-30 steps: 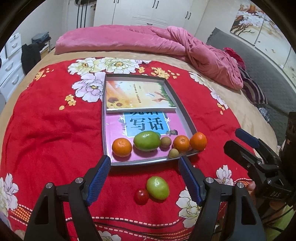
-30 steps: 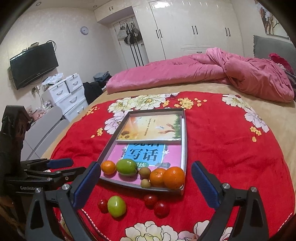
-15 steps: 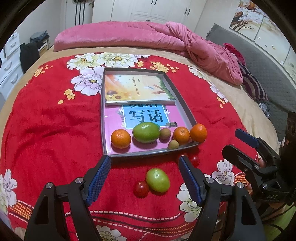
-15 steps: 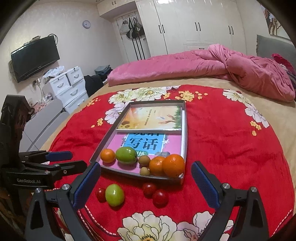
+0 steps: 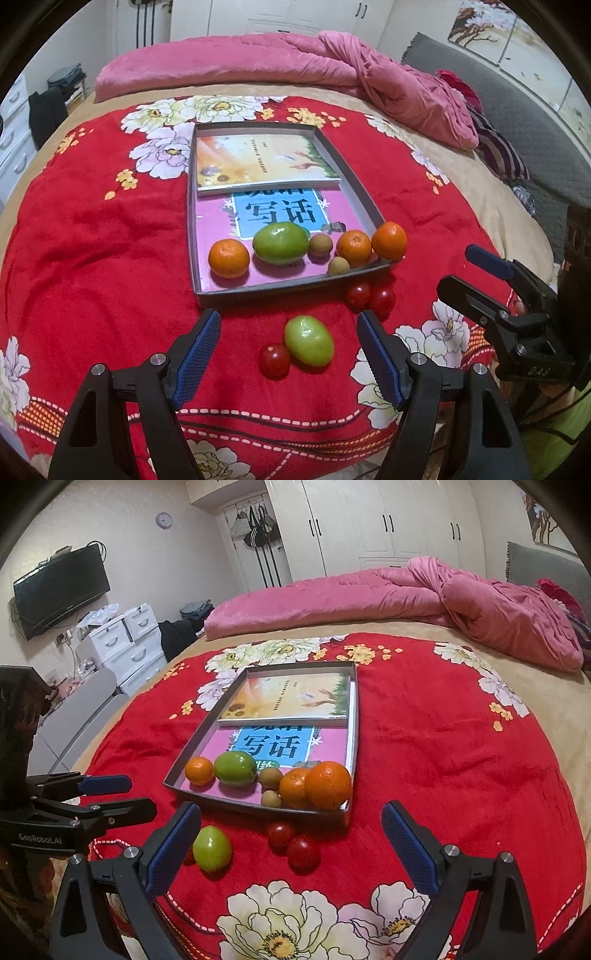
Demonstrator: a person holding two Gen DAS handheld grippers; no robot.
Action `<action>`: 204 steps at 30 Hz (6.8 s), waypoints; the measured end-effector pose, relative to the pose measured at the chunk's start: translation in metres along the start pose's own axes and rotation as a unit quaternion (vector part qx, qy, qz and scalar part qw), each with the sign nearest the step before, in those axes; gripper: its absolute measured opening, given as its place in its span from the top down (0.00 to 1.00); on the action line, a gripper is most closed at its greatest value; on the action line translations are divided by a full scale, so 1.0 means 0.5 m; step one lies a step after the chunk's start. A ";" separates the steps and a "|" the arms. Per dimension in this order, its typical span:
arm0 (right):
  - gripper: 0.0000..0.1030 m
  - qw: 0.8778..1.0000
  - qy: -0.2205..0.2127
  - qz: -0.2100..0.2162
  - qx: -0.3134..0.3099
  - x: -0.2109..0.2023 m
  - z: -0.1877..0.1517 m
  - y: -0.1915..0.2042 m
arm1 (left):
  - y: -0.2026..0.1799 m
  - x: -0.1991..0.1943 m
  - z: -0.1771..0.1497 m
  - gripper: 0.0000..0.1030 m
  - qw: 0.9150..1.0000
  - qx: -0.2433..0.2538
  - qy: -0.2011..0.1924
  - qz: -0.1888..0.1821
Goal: Organize fruits
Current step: 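Grasp the green fruit with the left gripper while the right grasps a red cherry tomato, then lift the green fruit and cherry tomato and carry both toward the tray, then lower the green fruit with the left gripper while the right lowers the tomato, open both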
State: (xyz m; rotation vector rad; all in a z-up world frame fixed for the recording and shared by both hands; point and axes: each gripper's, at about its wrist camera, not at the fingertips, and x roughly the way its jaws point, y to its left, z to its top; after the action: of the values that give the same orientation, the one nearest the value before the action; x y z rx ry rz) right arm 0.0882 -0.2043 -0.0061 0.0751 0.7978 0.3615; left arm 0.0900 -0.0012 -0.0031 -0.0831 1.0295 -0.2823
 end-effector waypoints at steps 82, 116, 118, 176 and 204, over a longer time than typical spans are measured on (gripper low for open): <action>0.70 0.995 0.095 0.040 -0.004 0.132 -0.059 -0.013 | -0.045 0.178 -0.020 0.49 0.987 0.133 0.076 -0.056; 0.70 0.998 0.019 0.065 -0.006 0.041 0.013 0.025 | 0.041 -0.008 0.056 0.49 0.998 0.030 -0.046 -0.042; 0.70 0.998 0.014 0.062 -0.010 0.037 0.020 0.030 | 0.039 -0.010 0.059 0.49 0.998 0.025 -0.049 -0.042; 0.70 0.996 0.053 0.041 -0.062 0.187 0.056 0.069 | 0.042 0.130 0.065 0.49 1.000 -0.003 -0.015 0.017; 0.46 0.997 0.050 0.020 -0.048 0.137 0.038 0.053 | 0.054 0.137 0.070 0.42 1.000 -0.006 -0.018 0.015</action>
State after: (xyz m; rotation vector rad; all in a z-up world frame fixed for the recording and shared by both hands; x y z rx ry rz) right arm 0.1379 -0.1545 -0.0345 -0.0174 0.8771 0.4444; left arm 0.1581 0.0040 -0.0477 -0.0833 0.9959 -0.2468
